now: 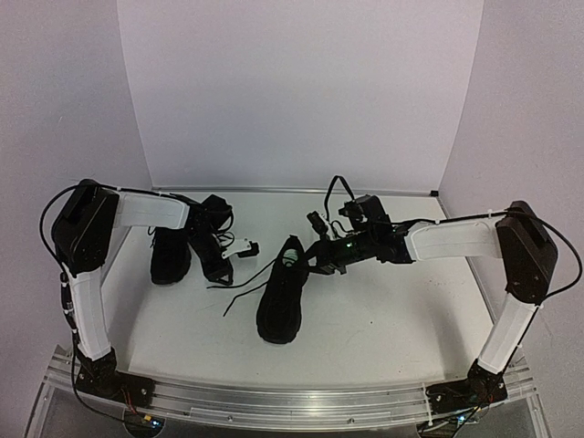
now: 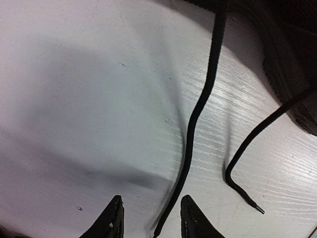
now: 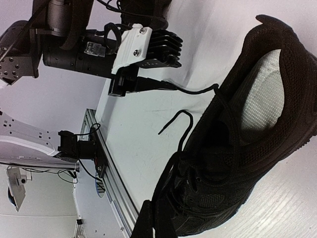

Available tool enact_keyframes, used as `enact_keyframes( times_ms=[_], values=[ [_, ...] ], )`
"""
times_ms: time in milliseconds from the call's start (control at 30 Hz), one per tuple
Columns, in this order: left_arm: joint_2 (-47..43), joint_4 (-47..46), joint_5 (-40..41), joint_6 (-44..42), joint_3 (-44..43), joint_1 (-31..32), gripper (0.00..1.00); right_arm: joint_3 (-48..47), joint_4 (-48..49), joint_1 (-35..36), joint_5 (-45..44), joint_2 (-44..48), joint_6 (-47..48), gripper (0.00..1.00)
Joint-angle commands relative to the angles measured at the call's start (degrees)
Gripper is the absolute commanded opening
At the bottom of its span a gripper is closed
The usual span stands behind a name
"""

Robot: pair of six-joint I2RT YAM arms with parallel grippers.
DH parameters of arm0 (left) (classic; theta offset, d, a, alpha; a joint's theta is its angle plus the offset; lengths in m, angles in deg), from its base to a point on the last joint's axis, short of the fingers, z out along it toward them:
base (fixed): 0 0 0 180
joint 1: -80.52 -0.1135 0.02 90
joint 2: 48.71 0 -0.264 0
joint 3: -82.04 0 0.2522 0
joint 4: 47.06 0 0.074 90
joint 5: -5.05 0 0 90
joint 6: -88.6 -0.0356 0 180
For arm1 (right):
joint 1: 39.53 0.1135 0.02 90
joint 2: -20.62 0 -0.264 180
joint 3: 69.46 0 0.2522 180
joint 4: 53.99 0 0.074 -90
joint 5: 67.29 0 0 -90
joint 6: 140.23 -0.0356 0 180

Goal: Tie the shoes

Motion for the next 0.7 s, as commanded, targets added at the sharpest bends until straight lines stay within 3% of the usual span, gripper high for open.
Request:
enact_keyframes(
  times_ms=[0, 267, 500, 667],
  values=[
    [2.1, 3.7, 0.7, -1.2, -3.5, -0.3, 0.38, -0.8, 0.6, 0.3, -0.3, 1.4, -0.2, 0.00],
    [3.7, 5.1, 1.0, -0.6, -2.8, -0.3, 0.35, -0.1, 0.7, 0.3, -0.6, 1.6, -0.1, 0.00],
    [1.3, 3.6, 1.6, 2.5, -2.1, 0.2, 0.00, -0.7, 0.7, 0.3, -1.2, 1.0, 0.0, 0.00],
    [-6.1, -1.3, 1.4, 6.3, 1.1, 1.0, 0.00, -1.0, 0.7, 0.3, -1.9, 0.8, 0.0, 0.00]
  ],
)
